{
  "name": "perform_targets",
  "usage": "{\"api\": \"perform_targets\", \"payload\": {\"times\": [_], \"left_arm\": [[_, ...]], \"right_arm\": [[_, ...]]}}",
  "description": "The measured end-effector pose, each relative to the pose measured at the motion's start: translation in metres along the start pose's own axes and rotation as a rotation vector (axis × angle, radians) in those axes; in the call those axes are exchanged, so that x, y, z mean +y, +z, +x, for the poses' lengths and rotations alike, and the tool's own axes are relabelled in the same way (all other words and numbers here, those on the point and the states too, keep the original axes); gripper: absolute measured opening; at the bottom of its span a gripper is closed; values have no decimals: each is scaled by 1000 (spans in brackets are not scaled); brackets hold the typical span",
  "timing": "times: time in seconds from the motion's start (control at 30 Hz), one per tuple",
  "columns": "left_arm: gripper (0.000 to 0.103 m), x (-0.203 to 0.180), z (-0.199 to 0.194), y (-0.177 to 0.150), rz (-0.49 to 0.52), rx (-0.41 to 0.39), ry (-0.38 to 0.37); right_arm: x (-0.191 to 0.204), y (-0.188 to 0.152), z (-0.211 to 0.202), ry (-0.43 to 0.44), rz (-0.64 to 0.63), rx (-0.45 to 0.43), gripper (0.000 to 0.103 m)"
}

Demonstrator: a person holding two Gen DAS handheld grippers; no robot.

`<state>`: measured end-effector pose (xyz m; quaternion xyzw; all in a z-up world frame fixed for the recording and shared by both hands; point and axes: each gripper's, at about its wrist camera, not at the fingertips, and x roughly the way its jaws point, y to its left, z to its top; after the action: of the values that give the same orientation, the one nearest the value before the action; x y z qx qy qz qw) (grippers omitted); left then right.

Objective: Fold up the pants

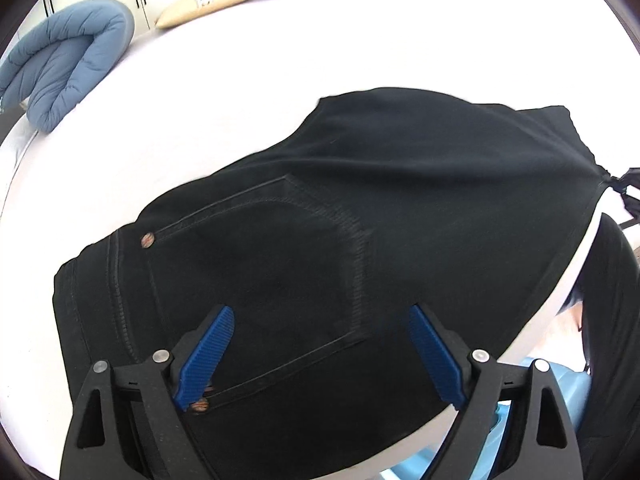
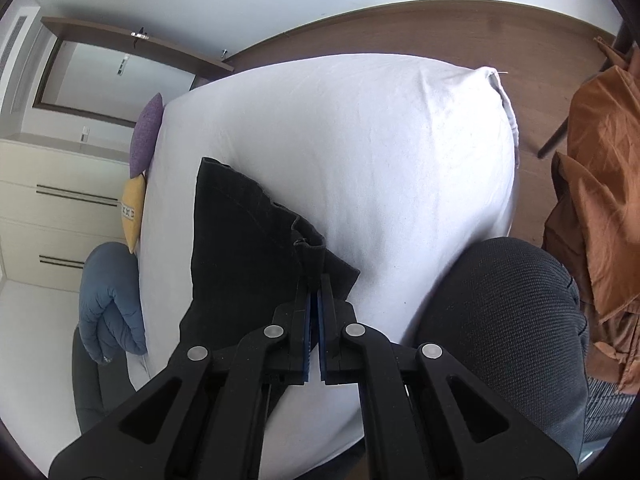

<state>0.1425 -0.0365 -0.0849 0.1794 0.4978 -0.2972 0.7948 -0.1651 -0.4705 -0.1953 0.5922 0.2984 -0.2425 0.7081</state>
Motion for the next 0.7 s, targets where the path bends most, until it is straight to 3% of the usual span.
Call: {"api": "perform_targets", "payload": {"times": [0.07, 0.17, 0.2, 0.27, 0.33, 0.4, 0.43, 0.5, 0.53, 0.57, 0.6, 0.7], "left_arm": [[91, -5, 8, -3, 14, 23, 8], [91, -7, 11, -9, 0, 30, 14], [91, -8, 9, -10, -8, 21, 9], [91, -14, 1, -11, -3, -12, 11], [91, -19, -7, -8, 0, -47, -2], [91, -29, -7, 0, 2, -65, -22], [91, -32, -5, 1, 5, -59, -20], [91, -33, 4, 0, 14, -12, -15], [90, -29, 10, -2, 11, 31, -9], [90, -27, 15, -7, 5, 65, -16], [90, -24, 14, -13, -2, 65, -34], [90, -17, 5, -27, 9, 79, -18]], "right_arm": [[-7, 1, -3, -14, 13, 12, 5], [10, 2, -37, -172, -97, -103, 15], [19, 2, -47, -180, -135, -124, 15], [47, -6, -53, -105, -240, -105, 15], [85, -29, -37, -13, -371, 12, 15], [124, -64, 0, 156, -458, 185, 15], [136, -78, 17, 193, -489, 245, 15], [153, -106, 61, 198, -530, 352, 15], [153, -118, 86, 169, -539, 423, 15], [148, -127, 107, 83, -553, 468, 15], [140, -133, 119, 20, -554, 492, 14], [127, -139, 111, 28, -586, 498, 11]]}}
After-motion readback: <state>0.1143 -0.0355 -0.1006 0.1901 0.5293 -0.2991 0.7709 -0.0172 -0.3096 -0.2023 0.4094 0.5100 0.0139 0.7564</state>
